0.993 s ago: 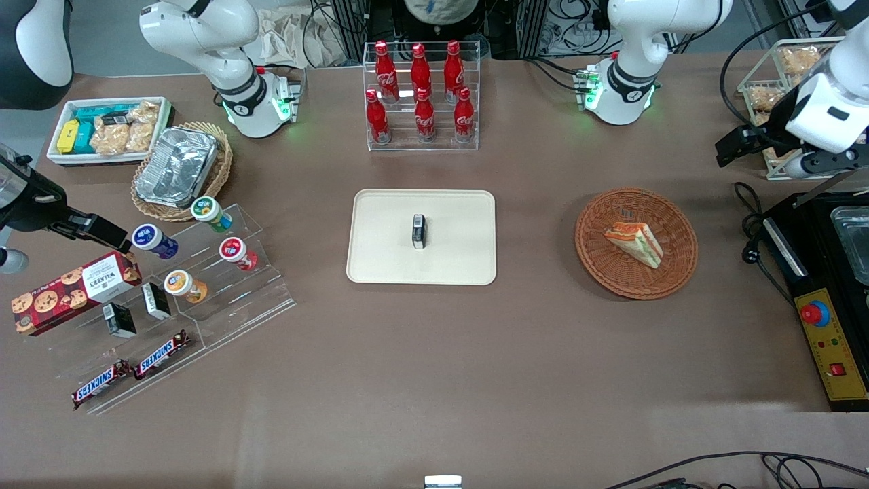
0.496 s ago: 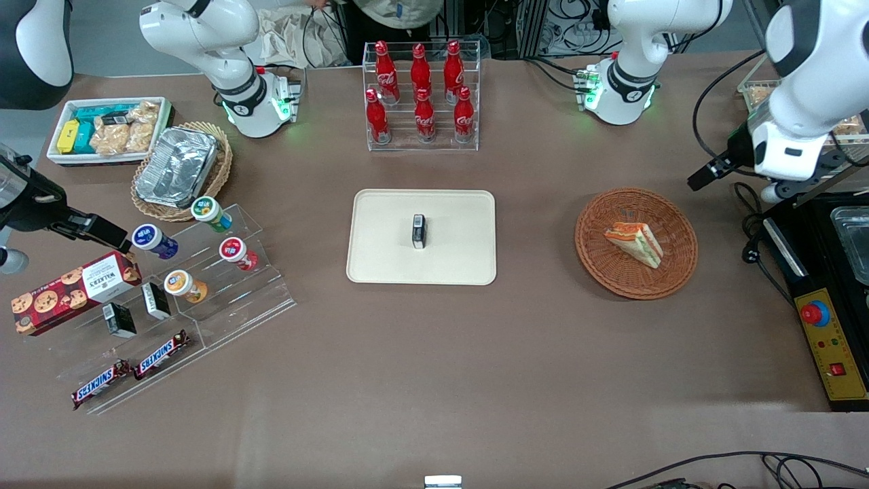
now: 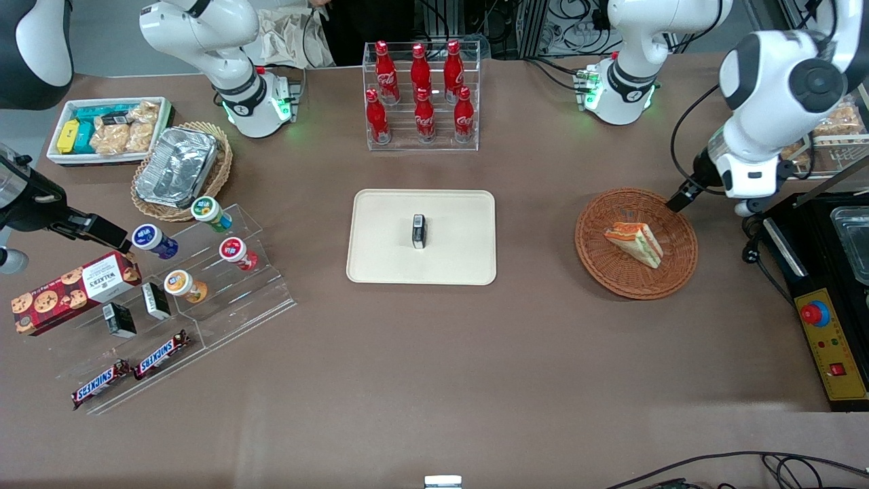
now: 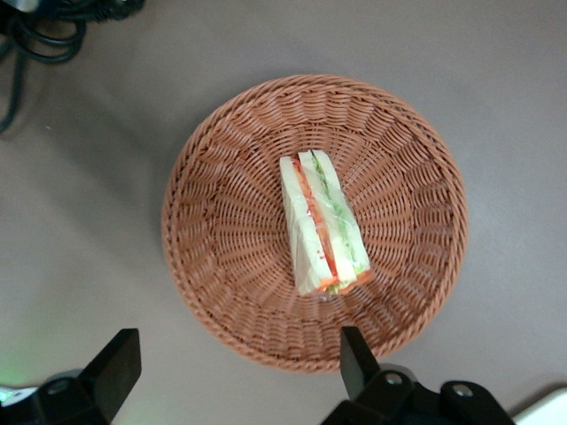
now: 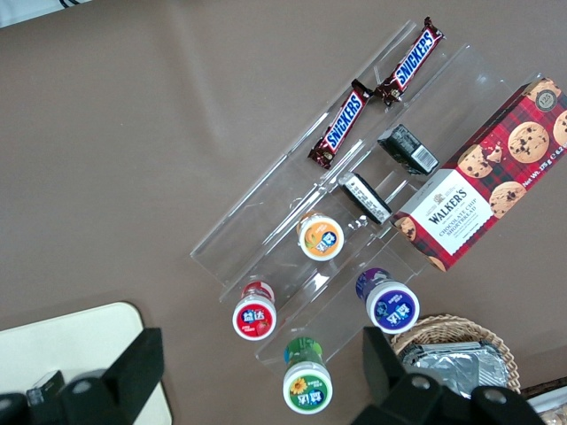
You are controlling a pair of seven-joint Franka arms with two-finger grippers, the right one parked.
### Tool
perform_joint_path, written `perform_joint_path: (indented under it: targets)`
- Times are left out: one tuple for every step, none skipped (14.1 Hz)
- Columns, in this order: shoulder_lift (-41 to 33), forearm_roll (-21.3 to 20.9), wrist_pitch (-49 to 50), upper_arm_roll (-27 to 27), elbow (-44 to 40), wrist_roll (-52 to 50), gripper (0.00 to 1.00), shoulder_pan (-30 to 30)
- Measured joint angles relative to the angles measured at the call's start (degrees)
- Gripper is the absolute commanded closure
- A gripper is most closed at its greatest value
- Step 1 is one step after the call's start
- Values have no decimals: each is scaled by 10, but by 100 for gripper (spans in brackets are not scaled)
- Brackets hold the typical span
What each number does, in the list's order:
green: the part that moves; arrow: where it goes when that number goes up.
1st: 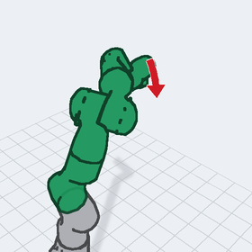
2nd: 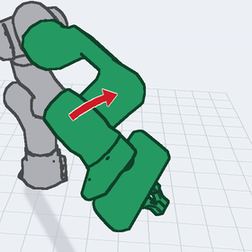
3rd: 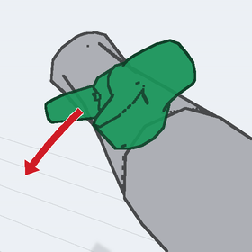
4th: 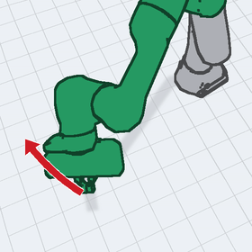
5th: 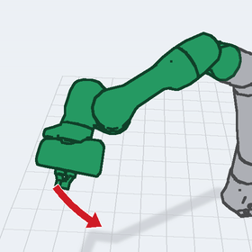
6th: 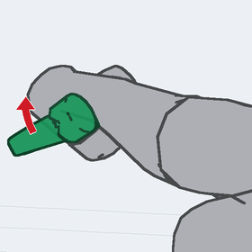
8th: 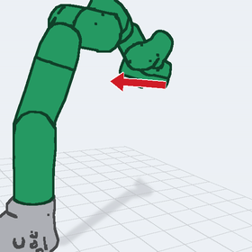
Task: Place sandwich from basket to tray
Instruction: 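Move the open left gripper down over the sandwich in the wicker basket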
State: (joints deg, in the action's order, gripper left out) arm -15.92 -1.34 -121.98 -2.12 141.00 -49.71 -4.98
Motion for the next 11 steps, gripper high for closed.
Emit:
perform_joint_path:
  targets:
    - [4,1,-19,0,11,-3,0,0]
    - [10,2,-34,0,17,-6,0,0]
    - [16,2,-54,0,22,-11,0,0]
    - [24,3,-78,0,29,-18,0,0]
    - [33,3,-100,0,33,-26,0,0]
    - [45,3,-117,0,35,-34,0,0]
    - [56,4,-131,1,35,-42,0,0]
    - [65,4,-143,3,35,-53,0,0]
    - [73,4,-150,6,34,-65,0,0]
    - [79,4,-154,11,32,-78,0,0]
    - [84,4,-155,17,28,-91,0,0]
